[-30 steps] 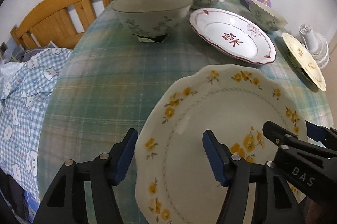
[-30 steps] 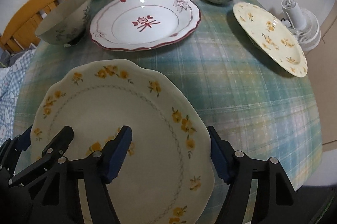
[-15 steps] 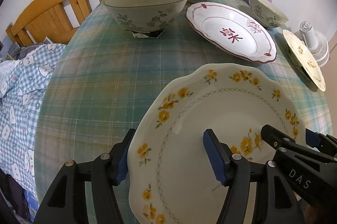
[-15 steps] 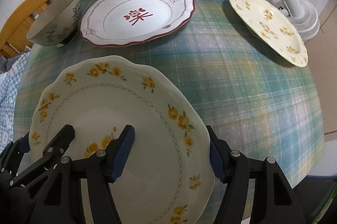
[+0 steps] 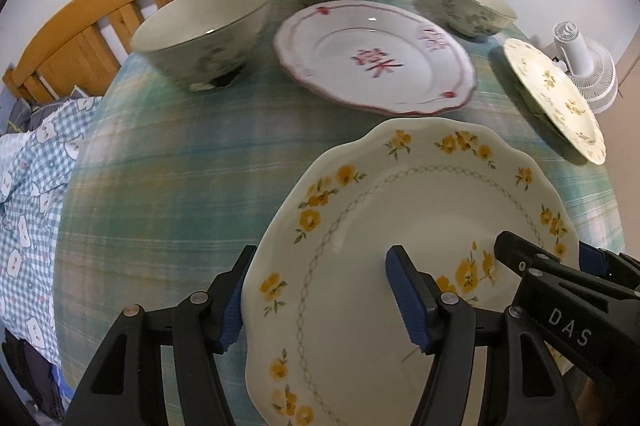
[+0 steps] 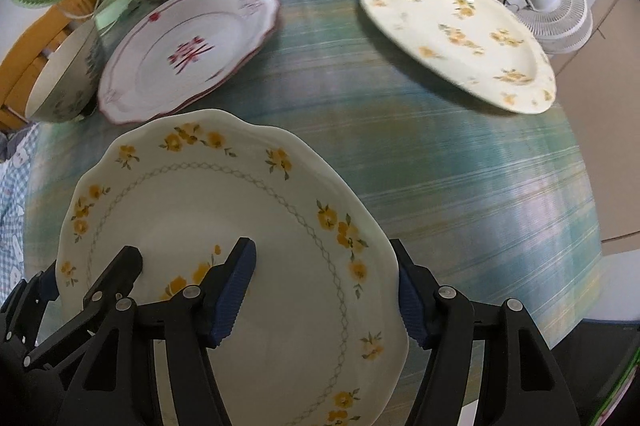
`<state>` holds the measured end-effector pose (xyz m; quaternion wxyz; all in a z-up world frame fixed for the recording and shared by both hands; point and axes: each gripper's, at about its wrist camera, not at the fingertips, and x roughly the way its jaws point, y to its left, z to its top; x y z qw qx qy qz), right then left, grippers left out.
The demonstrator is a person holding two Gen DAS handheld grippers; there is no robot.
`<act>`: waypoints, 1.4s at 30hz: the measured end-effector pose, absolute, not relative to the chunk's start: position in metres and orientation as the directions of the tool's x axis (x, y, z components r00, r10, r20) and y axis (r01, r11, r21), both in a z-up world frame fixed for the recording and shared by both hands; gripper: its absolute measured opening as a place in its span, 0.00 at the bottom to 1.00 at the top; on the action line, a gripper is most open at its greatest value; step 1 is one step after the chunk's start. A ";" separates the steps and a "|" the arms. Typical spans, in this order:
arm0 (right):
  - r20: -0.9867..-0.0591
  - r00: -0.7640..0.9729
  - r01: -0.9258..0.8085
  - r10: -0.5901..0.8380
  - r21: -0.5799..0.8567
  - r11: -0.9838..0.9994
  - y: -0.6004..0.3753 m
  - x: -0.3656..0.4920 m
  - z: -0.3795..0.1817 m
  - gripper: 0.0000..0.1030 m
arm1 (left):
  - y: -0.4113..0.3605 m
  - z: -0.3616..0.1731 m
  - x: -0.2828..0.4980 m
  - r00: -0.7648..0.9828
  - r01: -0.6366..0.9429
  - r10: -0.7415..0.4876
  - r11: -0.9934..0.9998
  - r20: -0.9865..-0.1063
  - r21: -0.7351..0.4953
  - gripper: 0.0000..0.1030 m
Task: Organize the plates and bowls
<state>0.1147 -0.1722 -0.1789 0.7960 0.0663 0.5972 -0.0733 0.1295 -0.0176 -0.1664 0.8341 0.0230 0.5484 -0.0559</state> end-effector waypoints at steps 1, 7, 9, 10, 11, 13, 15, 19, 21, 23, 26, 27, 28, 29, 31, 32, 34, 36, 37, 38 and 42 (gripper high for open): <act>-0.961 0.275 0.194 -0.035 0.020 0.981 -0.178 0.116 -0.179 0.67 | -0.024 -0.166 0.130 0.394 0.113 -0.063 0.993 -0.917 -0.020 0.64; -0.961 0.273 0.198 -0.045 0.010 0.980 -0.216 0.125 -0.178 0.67 | -0.064 -0.168 0.137 0.380 0.103 -0.060 0.994 -0.923 -0.022 0.64; -0.961 0.272 0.200 -0.045 0.010 0.980 -0.227 0.127 -0.177 0.67 | -0.075 -0.170 0.139 0.371 0.105 -0.058 0.994 -0.927 -0.020 0.64; -0.961 0.272 0.200 -0.044 0.012 0.980 -0.232 0.130 -0.177 0.67 | -0.080 -0.171 0.141 0.368 0.104 -0.057 0.994 -0.928 -0.020 0.64; -0.962 0.271 0.198 -0.043 0.012 0.980 -0.237 0.133 -0.177 0.67 | -0.085 -0.171 0.142 0.366 0.102 -0.055 0.995 -0.929 -0.019 0.64; -0.963 0.268 0.192 -0.040 0.012 0.981 -0.242 0.138 -0.178 0.67 | -0.091 -0.172 0.144 0.363 0.097 -0.049 0.995 -0.931 -0.015 0.64; -0.964 0.262 0.183 -0.036 0.013 0.983 -0.250 0.144 -0.179 0.67 | -0.097 -0.173 0.146 0.357 0.086 -0.044 0.996 -0.933 -0.014 0.64; -0.965 0.261 0.166 -0.039 0.005 0.986 -0.258 0.152 -0.180 0.67 | -0.103 -0.172 0.147 0.359 0.062 -0.041 0.998 -0.932 -0.020 0.64; -0.966 0.257 0.164 -0.038 0.005 0.987 -0.260 0.153 -0.180 0.67 | -0.106 -0.173 0.148 0.359 0.056 -0.040 0.998 -0.933 -0.021 0.64; -0.967 0.254 0.155 -0.031 0.009 0.988 -0.261 0.153 -0.180 0.67 | -0.109 -0.173 0.148 0.360 0.046 -0.039 0.999 -0.932 -0.024 0.64; -0.969 0.249 0.146 -0.010 0.027 0.989 -0.267 0.155 -0.181 0.67 | -0.111 -0.176 0.148 0.355 0.025 -0.046 0.999 -0.934 -0.039 0.64; -0.968 0.250 0.142 -0.003 0.033 0.989 -0.269 0.156 -0.181 0.67 | -0.111 -0.176 0.148 0.356 0.018 -0.046 0.999 -0.933 -0.042 0.64; -0.967 0.254 0.133 0.001 0.036 0.990 -0.270 0.156 -0.180 0.67 | -0.112 -0.176 0.147 0.356 0.015 -0.043 0.999 -0.933 -0.041 0.65; -0.964 0.268 0.119 0.001 0.034 0.992 -0.270 0.156 -0.178 0.67 | -0.112 -0.177 0.147 0.357 0.010 -0.043 0.999 -0.933 -0.042 0.66; -0.957 0.290 0.090 0.001 0.029 0.996 -0.269 0.157 -0.173 0.68 | -0.112 -0.176 0.145 0.360 -0.008 -0.027 0.999 -0.932 -0.032 0.67; -0.953 0.302 0.075 0.004 0.028 0.997 -0.269 0.157 -0.170 0.69 | -0.113 -0.174 0.144 0.370 -0.018 -0.008 1.000 -0.929 -0.016 0.67; -0.948 0.319 0.053 0.016 0.035 0.998 -0.271 0.156 -0.166 0.72 | -0.115 -0.167 0.139 0.398 -0.036 0.023 0.999 -0.917 0.010 0.68; -0.944 0.328 0.051 0.037 0.057 0.997 -0.278 0.155 -0.161 0.72 | -0.117 -0.161 0.136 0.411 -0.045 0.041 0.999 -0.911 0.025 0.74; -0.942 0.331 0.049 0.047 0.067 0.997 -0.281 0.154 -0.159 0.72 | -0.118 -0.158 0.135 0.412 -0.049 0.037 0.999 -0.910 0.019 0.75; -0.940 0.336 0.044 0.058 0.077 0.996 -0.284 0.153 -0.156 0.72 | -0.118 -0.155 0.134 0.418 -0.050 0.029 0.999 -0.908 0.008 0.76; -0.918 0.390 0.025 0.072 0.089 0.996 -0.288 0.145 -0.134 0.72 | -0.122 -0.133 0.132 0.461 -0.041 0.035 0.999 -0.887 0.018 0.78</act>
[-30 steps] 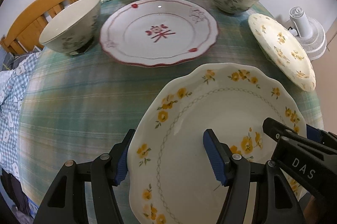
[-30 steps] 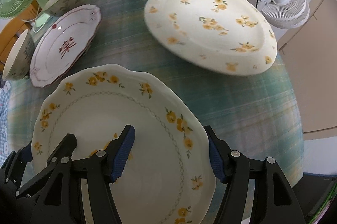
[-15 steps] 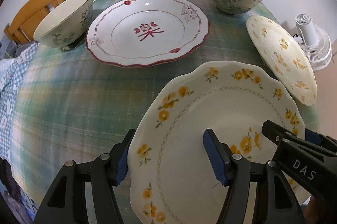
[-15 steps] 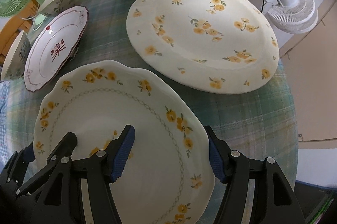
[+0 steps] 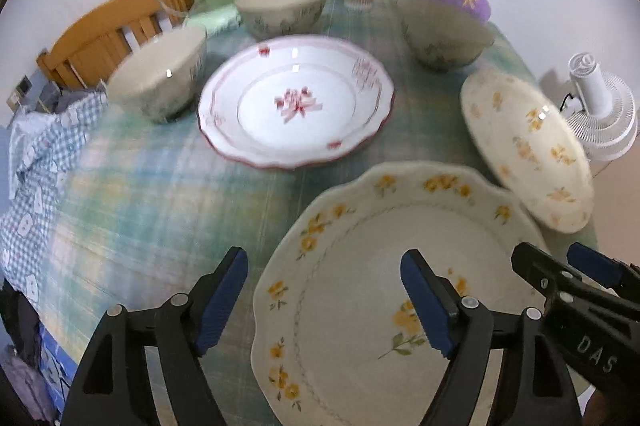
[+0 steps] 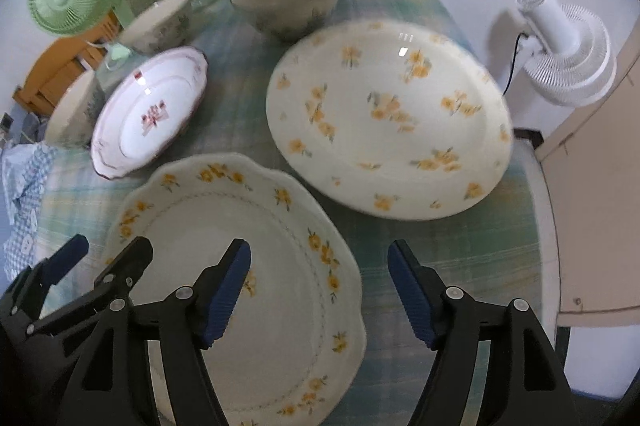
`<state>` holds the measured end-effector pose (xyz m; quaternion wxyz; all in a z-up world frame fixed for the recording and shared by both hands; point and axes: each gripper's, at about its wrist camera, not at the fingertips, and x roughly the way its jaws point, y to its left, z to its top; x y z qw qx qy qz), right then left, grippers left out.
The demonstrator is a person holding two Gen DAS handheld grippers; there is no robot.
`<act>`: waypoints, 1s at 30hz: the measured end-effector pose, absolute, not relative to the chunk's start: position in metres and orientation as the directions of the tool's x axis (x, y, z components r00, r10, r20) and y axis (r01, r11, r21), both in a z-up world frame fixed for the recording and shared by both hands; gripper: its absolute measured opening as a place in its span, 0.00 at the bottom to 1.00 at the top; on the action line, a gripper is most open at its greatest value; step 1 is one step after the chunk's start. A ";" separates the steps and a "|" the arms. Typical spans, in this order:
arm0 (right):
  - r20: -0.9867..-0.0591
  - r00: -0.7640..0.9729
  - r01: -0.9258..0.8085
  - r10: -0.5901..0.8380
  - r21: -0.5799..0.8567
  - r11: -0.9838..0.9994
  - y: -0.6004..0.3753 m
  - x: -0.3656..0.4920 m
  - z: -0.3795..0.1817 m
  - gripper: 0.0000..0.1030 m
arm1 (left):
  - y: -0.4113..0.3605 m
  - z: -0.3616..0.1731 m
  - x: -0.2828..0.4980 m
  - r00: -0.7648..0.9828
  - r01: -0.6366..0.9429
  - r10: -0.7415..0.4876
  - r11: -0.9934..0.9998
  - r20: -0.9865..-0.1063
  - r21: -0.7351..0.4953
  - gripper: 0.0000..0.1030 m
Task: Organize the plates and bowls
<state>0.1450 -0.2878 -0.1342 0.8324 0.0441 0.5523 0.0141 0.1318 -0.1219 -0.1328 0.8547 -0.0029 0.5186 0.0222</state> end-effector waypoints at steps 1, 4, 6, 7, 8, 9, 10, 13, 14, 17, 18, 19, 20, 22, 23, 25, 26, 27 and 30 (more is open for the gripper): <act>-0.914 0.399 0.026 0.071 0.089 0.996 -0.289 0.143 -0.129 0.72 | -0.124 -0.127 0.133 0.476 -0.032 0.037 0.999 -0.879 0.024 0.79; -0.897 0.438 0.045 0.065 0.094 0.995 -0.292 0.139 -0.114 0.72 | -0.129 -0.114 0.137 0.497 -0.006 0.017 1.000 -0.868 0.016 0.80; -0.891 0.453 0.073 0.045 0.087 0.994 -0.295 0.137 -0.105 0.72 | -0.130 -0.110 0.143 0.510 0.018 -0.015 1.000 -0.860 -0.006 0.80; -0.885 0.463 0.086 0.041 0.091 0.992 -0.298 0.137 -0.101 0.72 | -0.131 -0.107 0.145 0.509 0.026 -0.026 1.000 -0.860 -0.014 0.80; -0.877 0.479 0.094 0.041 0.098 0.991 -0.302 0.137 -0.099 0.72 | -0.133 -0.104 0.149 0.517 0.036 -0.044 0.999 -0.855 -0.029 0.80; -0.873 0.486 0.096 0.039 0.098 0.991 -0.306 0.139 -0.097 0.72 | -0.137 -0.101 0.151 0.528 0.042 -0.047 0.999 -0.848 -0.029 0.80; -0.872 0.489 0.098 0.036 0.096 0.991 -0.310 0.141 -0.097 0.72 | -0.144 -0.099 0.155 0.547 0.050 -0.027 0.999 -0.836 0.001 0.80; -0.862 0.507 0.112 0.021 0.090 0.990 -0.326 0.150 -0.092 0.72 | -0.162 -0.094 0.162 0.564 0.059 -0.021 0.998 -0.826 0.015 0.80; -0.856 0.517 0.118 0.016 0.090 0.989 -0.333 0.153 -0.090 0.72 | -0.168 -0.093 0.168 0.559 0.064 -0.037 0.998 -0.828 -0.002 0.80; -0.850 0.527 0.108 0.013 0.082 0.991 -0.351 0.170 -0.092 0.72 | -0.190 -0.093 0.185 0.568 0.080 -0.030 0.997 -0.822 0.019 0.80; -0.850 0.526 0.105 0.013 0.080 0.991 -0.358 0.177 -0.093 0.72 | -0.195 -0.093 0.189 0.570 0.080 -0.028 0.997 -0.821 0.021 0.80; -0.850 0.527 0.103 0.010 0.076 0.992 -0.365 0.183 -0.094 0.72 | -0.201 -0.094 0.194 0.571 0.078 -0.033 0.997 -0.820 0.014 0.80; -0.849 0.528 0.101 0.003 0.065 0.993 -0.372 0.191 -0.095 0.72 | -0.207 -0.097 0.200 0.568 0.074 -0.041 0.997 -0.822 0.002 0.80; -0.850 0.527 0.098 -0.005 0.055 0.994 -0.381 0.200 -0.099 0.72 | -0.216 -0.101 0.210 0.557 0.064 -0.045 0.998 -0.829 -0.012 0.79; -0.852 0.524 0.098 -0.002 0.058 0.994 -0.386 0.205 -0.101 0.72 | -0.223 -0.104 0.215 0.554 0.054 -0.041 0.998 -0.832 -0.013 0.79; -0.862 0.508 0.098 0.011 0.070 0.993 -0.395 0.216 -0.110 0.72 | -0.229 -0.110 0.223 0.546 0.042 -0.027 0.999 -0.837 -0.006 0.78; -0.866 0.499 0.098 0.016 0.075 0.992 -0.399 0.221 -0.114 0.72 | -0.234 -0.114 0.228 0.537 0.034 -0.019 0.999 -0.843 -0.001 0.78; -0.870 0.492 0.093 0.024 0.080 0.992 -0.402 0.226 -0.120 0.72 | -0.237 -0.118 0.232 0.529 0.028 -0.013 1.000 -0.849 0.002 0.77; -0.882 0.471 0.082 0.031 0.079 0.993 -0.408 0.239 -0.134 0.72 | -0.244 -0.132 0.242 0.506 0.016 -0.003 1.000 -0.863 0.007 0.74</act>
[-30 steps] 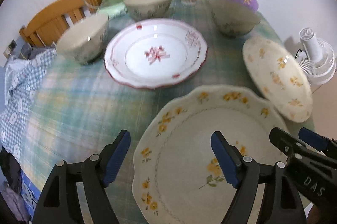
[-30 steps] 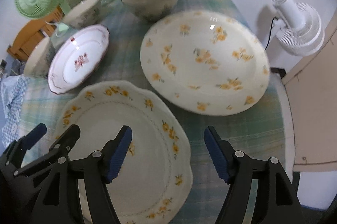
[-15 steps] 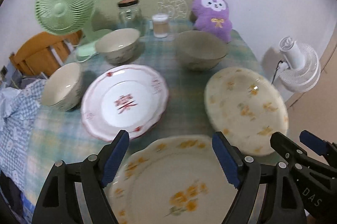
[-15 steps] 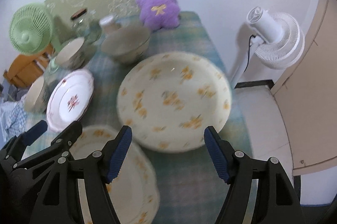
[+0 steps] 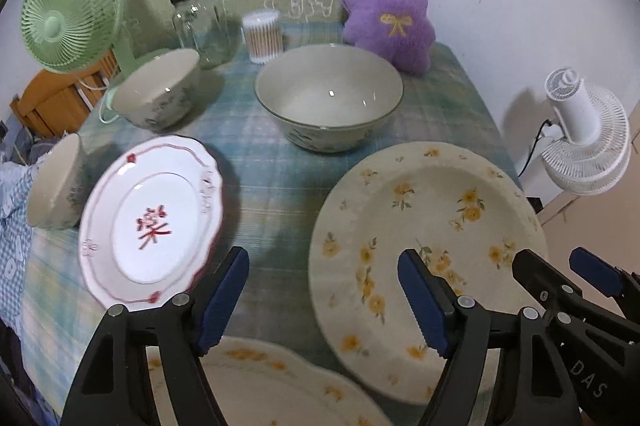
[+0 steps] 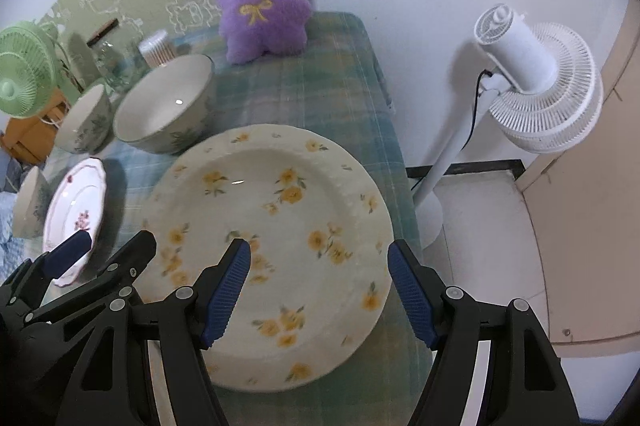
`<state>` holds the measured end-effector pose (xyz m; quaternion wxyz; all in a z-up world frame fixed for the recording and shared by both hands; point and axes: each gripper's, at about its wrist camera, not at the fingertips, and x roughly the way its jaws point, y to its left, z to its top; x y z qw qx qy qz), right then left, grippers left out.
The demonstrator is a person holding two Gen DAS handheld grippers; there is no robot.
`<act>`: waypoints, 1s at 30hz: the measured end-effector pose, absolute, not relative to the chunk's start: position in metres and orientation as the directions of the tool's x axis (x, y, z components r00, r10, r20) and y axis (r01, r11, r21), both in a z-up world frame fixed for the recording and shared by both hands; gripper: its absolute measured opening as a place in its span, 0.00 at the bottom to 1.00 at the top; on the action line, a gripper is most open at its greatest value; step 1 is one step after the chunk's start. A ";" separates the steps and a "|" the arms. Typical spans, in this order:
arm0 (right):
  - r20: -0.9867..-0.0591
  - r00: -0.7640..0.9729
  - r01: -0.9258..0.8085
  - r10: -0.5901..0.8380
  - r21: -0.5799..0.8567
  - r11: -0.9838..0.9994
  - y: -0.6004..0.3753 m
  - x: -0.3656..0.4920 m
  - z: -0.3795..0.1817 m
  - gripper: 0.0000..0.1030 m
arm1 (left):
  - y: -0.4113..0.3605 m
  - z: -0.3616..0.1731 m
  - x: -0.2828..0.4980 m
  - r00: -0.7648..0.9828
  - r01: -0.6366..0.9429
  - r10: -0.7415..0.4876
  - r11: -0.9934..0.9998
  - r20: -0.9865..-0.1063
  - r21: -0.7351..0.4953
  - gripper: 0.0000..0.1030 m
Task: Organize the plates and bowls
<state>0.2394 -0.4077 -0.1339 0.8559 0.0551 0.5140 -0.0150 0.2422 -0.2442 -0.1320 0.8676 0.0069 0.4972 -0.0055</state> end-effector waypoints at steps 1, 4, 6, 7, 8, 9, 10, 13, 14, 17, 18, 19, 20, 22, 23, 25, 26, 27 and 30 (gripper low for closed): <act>-0.885 0.465 0.079 0.035 0.081 0.994 -0.410 0.243 -0.138 0.72 | -0.247 -0.135 0.244 0.499 0.015 0.000 1.000 -0.867 0.008 0.74; -0.890 0.455 0.066 0.031 0.068 0.995 -0.413 0.255 -0.147 0.72 | -0.253 -0.147 0.253 0.477 0.008 0.009 1.000 -0.879 0.015 0.70; -0.892 0.452 0.058 0.025 0.057 0.997 -0.414 0.262 -0.153 0.72 | -0.255 -0.151 0.257 0.472 0.006 0.012 1.000 -0.882 0.017 0.65; -0.894 0.447 0.060 0.020 0.052 0.997 -0.416 0.266 -0.156 0.72 | -0.256 -0.153 0.259 0.469 0.006 0.013 1.000 -0.883 0.018 0.63; -0.898 0.439 0.062 0.019 0.051 0.997 -0.416 0.270 -0.159 0.72 | -0.258 -0.155 0.260 0.464 0.006 0.014 1.000 -0.886 0.019 0.60; -0.901 0.433 0.067 0.015 0.049 0.997 -0.418 0.273 -0.162 0.69 | -0.259 -0.157 0.263 0.460 0.006 0.014 1.000 -0.888 0.020 0.54; -0.904 0.428 0.073 0.010 0.046 0.996 -0.418 0.274 -0.164 0.66 | -0.261 -0.160 0.264 0.451 0.010 0.011 1.000 -0.892 0.018 0.52; -0.912 0.410 0.081 0.012 0.050 0.995 -0.422 0.278 -0.172 0.60 | -0.262 -0.164 0.266 0.442 0.004 0.022 1.000 -0.897 0.026 0.48; -0.915 0.404 0.085 0.007 0.045 0.995 -0.423 0.278 -0.174 0.57 | -0.262 -0.164 0.266 0.442 0.002 0.027 1.000 -0.897 0.031 0.47; -0.921 0.388 0.099 0.015 0.058 0.993 -0.427 0.280 -0.180 0.52 | -0.263 -0.167 0.269 0.435 0.002 0.034 0.999 -0.900 0.038 0.44; -0.922 0.386 0.101 0.023 0.067 0.993 -0.429 0.280 -0.180 0.52 | -0.263 -0.167 0.269 0.436 0.001 0.034 0.999 -0.899 0.038 0.44; -0.922 0.386 0.099 0.025 0.068 0.993 -0.429 0.280 -0.180 0.52 | -0.264 -0.167 0.269 0.437 0.002 0.036 0.999 -0.899 0.041 0.45; -0.922 0.386 0.098 0.025 0.069 0.993 -0.429 0.280 -0.181 0.52 | -0.265 -0.168 0.268 0.441 0.006 0.041 0.999 -0.897 0.049 0.45; -0.922 0.387 0.098 0.026 0.069 0.993 -0.429 0.280 -0.181 0.52 | -0.265 -0.169 0.267 0.447 0.013 0.048 0.998 -0.893 0.060 0.46; -0.922 0.386 0.096 0.026 0.069 0.993 -0.429 0.280 -0.181 0.52 | -0.267 -0.169 0.266 0.448 0.018 0.054 0.997 -0.892 0.069 0.47; -0.922 0.385 0.093 0.029 0.070 0.993 -0.430 0.281 -0.181 0.52 | -0.269 -0.170 0.266 0.446 0.024 0.061 0.996 -0.893 0.080 0.48; -0.923 0.383 0.091 0.030 0.070 0.993 -0.430 0.281 -0.181 0.52 | -0.268 -0.170 0.266 0.444 0.023 0.060 0.997 -0.894 0.078 0.48; -0.925 0.380 0.093 0.030 0.070 0.993 -0.430 0.282 -0.181 0.52 | -0.269 -0.169 0.266 0.446 0.023 0.061 0.997 -0.893 0.080 0.48; -0.928 0.372 0.101 0.019 0.061 0.993 -0.427 0.283 -0.180 0.52 | -0.269 -0.170 0.266 0.446 0.025 0.063 0.996 -0.893 0.083 0.48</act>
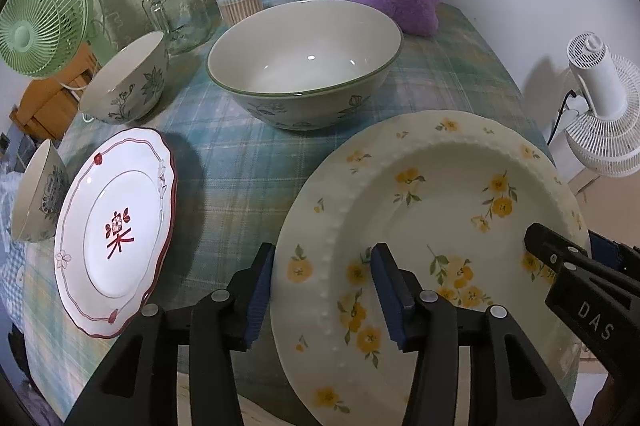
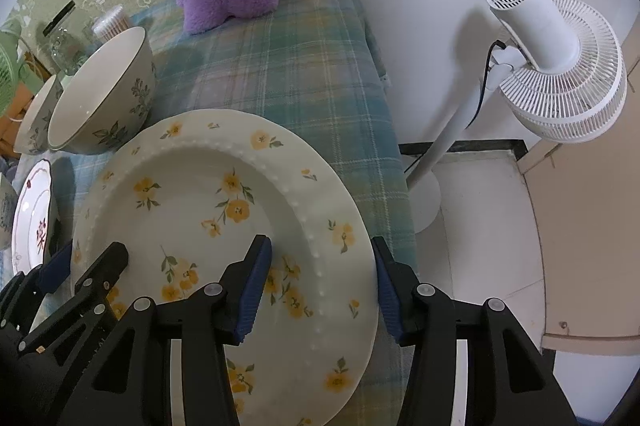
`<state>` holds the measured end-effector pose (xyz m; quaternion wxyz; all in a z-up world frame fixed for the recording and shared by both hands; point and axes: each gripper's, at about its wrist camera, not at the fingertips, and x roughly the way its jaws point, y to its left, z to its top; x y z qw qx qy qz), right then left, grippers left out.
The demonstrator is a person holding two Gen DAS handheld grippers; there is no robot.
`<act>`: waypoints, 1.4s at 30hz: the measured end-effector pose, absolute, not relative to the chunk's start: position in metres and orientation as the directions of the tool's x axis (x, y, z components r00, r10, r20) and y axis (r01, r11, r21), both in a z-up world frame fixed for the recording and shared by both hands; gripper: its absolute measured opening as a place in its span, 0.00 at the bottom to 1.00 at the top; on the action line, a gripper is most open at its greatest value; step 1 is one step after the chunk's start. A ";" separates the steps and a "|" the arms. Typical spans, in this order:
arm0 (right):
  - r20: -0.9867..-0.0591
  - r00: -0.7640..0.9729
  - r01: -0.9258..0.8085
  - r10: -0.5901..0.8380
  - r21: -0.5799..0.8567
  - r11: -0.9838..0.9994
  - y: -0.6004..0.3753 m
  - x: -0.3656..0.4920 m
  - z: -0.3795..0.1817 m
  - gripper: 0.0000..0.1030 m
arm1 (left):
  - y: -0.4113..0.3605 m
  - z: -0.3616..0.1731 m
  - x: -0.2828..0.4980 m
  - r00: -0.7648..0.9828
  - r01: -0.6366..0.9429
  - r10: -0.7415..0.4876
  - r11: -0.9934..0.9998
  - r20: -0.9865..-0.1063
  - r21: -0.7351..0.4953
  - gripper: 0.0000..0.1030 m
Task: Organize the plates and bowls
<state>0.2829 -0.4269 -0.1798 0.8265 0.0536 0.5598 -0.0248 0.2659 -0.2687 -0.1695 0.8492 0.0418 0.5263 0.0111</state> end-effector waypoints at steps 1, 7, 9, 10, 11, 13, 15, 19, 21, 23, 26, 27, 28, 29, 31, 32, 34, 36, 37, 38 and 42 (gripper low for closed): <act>-0.929 0.371 0.097 0.016 0.056 0.994 -0.426 0.283 -0.179 0.52 | -0.267 -0.169 0.268 0.441 0.026 0.060 0.997 -0.895 0.079 0.48; -0.932 0.363 0.091 0.017 0.053 0.994 -0.424 0.278 -0.175 0.52 | -0.263 -0.164 0.268 0.437 0.013 0.051 0.998 -0.898 0.063 0.47; -0.933 0.361 0.095 0.020 0.058 0.994 -0.424 0.277 -0.173 0.52 | -0.262 -0.161 0.267 0.445 0.012 0.045 0.998 -0.895 0.057 0.47; -0.933 0.360 0.095 0.019 0.057 0.994 -0.424 0.276 -0.172 0.52 | -0.262 -0.160 0.266 0.446 0.015 0.047 0.998 -0.894 0.060 0.47; -0.933 0.361 0.097 0.018 0.057 0.994 -0.423 0.275 -0.171 0.52 | -0.262 -0.159 0.266 0.447 0.018 0.047 0.998 -0.893 0.061 0.47; -0.931 0.365 0.098 0.014 0.054 0.994 -0.423 0.273 -0.167 0.52 | -0.259 -0.156 0.265 0.438 0.012 0.032 0.999 -0.898 0.041 0.47; -0.929 0.370 0.100 0.010 0.051 0.994 -0.421 0.271 -0.162 0.52 | -0.255 -0.153 0.265 0.437 0.005 0.024 1.000 -0.899 0.029 0.47; -0.925 0.381 0.098 0.006 0.047 0.994 -0.415 0.265 -0.152 0.52 | -0.251 -0.142 0.258 0.454 0.008 0.027 0.999 -0.890 0.035 0.47; -0.922 0.387 0.098 0.006 0.048 0.994 -0.411 0.260 -0.146 0.52 | -0.247 -0.136 0.254 0.460 0.011 0.026 0.999 -0.887 0.035 0.47; -0.919 0.394 0.098 0.004 0.046 0.994 -0.406 0.256 -0.141 0.52 | -0.242 -0.131 0.249 0.465 0.016 0.025 0.999 -0.885 0.036 0.47; -0.914 0.406 0.099 0.001 0.046 0.994 -0.397 0.247 -0.133 0.52 | -0.233 -0.127 0.242 0.468 0.020 0.016 0.999 -0.883 0.028 0.47; -0.913 0.409 0.099 0.001 0.046 0.994 -0.394 0.244 -0.130 0.52 | -0.229 -0.125 0.237 0.468 0.020 0.013 0.999 -0.884 0.025 0.47; -0.912 0.410 0.099 0.000 0.045 0.994 -0.390 0.241 -0.128 0.52 | -0.227 -0.124 0.235 0.467 0.021 0.012 0.999 -0.884 0.024 0.47; -0.911 0.411 0.097 0.001 0.045 0.994 -0.387 0.237 -0.126 0.52 | -0.223 -0.121 0.230 0.467 0.021 0.009 1.000 -0.884 0.021 0.47; -0.910 0.414 0.093 0.004 0.047 0.995 -0.380 0.229 -0.123 0.52 | -0.215 -0.118 0.221 0.472 0.024 0.012 0.999 -0.882 0.027 0.47; -0.909 0.417 0.094 0.004 0.047 0.994 -0.375 0.225 -0.121 0.52 | -0.211 -0.116 0.216 0.471 0.025 0.015 0.999 -0.882 0.031 0.47; -0.907 0.422 0.098 0.000 0.045 0.994 -0.367 0.216 -0.119 0.52 | -0.203 -0.115 0.209 0.466 0.026 0.010 0.999 -0.885 0.025 0.47; -0.906 0.424 0.103 0.002 0.051 0.993 -0.360 0.208 -0.117 0.52 | -0.194 -0.113 0.201 0.463 0.031 0.008 0.999 -0.886 0.025 0.47; -0.905 0.425 0.102 0.002 0.051 0.993 -0.355 0.203 -0.116 0.52 | -0.191 -0.112 0.197 0.464 0.033 0.007 0.999 -0.886 0.025 0.47; -0.904 0.427 0.102 -0.002 0.046 0.994 -0.350 0.197 -0.115 0.52 | -0.185 -0.111 0.192 0.467 0.035 0.004 0.999 -0.884 0.023 0.47; -0.906 0.424 0.110 -0.009 0.042 0.993 -0.334 0.177 -0.115 0.52 | -0.169 -0.107 0.177 0.478 0.040 -0.004 0.999 -0.878 0.017 0.47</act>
